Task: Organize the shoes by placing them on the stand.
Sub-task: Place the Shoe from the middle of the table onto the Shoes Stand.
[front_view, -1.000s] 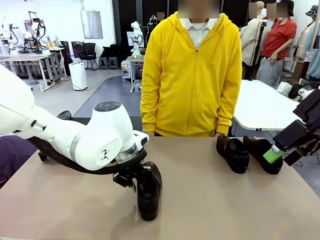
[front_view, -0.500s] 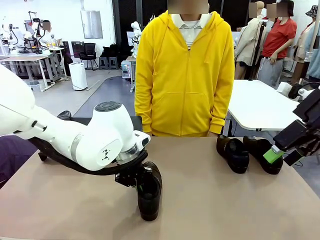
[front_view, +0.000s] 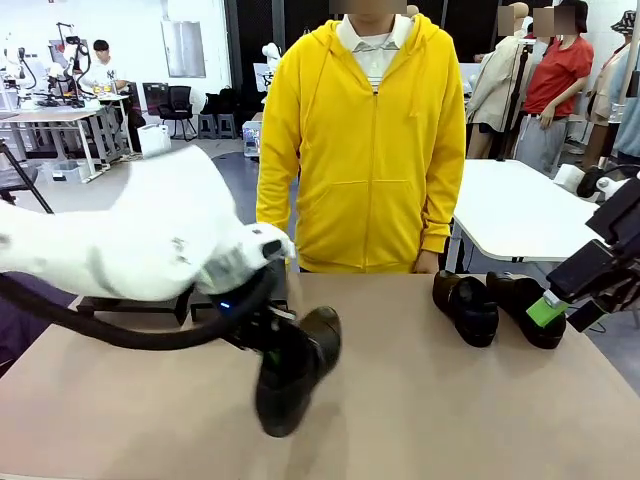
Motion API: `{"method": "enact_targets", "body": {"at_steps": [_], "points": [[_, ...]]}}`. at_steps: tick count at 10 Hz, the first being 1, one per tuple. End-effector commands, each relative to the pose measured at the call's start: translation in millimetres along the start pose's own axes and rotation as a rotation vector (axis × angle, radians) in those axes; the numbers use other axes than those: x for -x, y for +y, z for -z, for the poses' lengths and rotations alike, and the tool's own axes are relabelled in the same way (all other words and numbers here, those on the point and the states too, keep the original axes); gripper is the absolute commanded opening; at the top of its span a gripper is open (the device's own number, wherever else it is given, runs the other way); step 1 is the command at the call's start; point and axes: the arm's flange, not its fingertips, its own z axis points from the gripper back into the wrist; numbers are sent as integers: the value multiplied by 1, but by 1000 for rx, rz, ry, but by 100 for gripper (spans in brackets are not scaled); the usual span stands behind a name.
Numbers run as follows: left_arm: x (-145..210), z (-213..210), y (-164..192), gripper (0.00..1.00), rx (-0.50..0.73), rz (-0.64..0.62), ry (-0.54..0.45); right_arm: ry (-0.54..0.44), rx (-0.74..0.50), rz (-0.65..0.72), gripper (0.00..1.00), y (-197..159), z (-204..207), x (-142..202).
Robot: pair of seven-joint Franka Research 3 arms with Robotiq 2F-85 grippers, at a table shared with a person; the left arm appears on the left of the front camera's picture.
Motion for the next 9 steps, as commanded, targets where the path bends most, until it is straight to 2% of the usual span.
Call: {"method": "enact_targets", "body": {"at_steps": [1,3,4,6,7,9], "points": [[45,-67,60,0,-124,-109,-188,1,-12,-11,100,1,-3,-2],[80,-102,145,0,-283,-216,-381,1,-12,-11,100,1,-3,-2],[94,-107,176,0,-296,-267,-416,1,-12,-11,100,1,-3,-2],[112,-116,194,0,-208,-315,-492,1,-12,-11,100,1,-3,-2],[50,-161,168,0,-271,-275,-418,1,-12,-11,100,1,-3,-2],[50,-161,168,0,-271,-275,-418,1,-12,-11,100,1,-3,-2]]}}
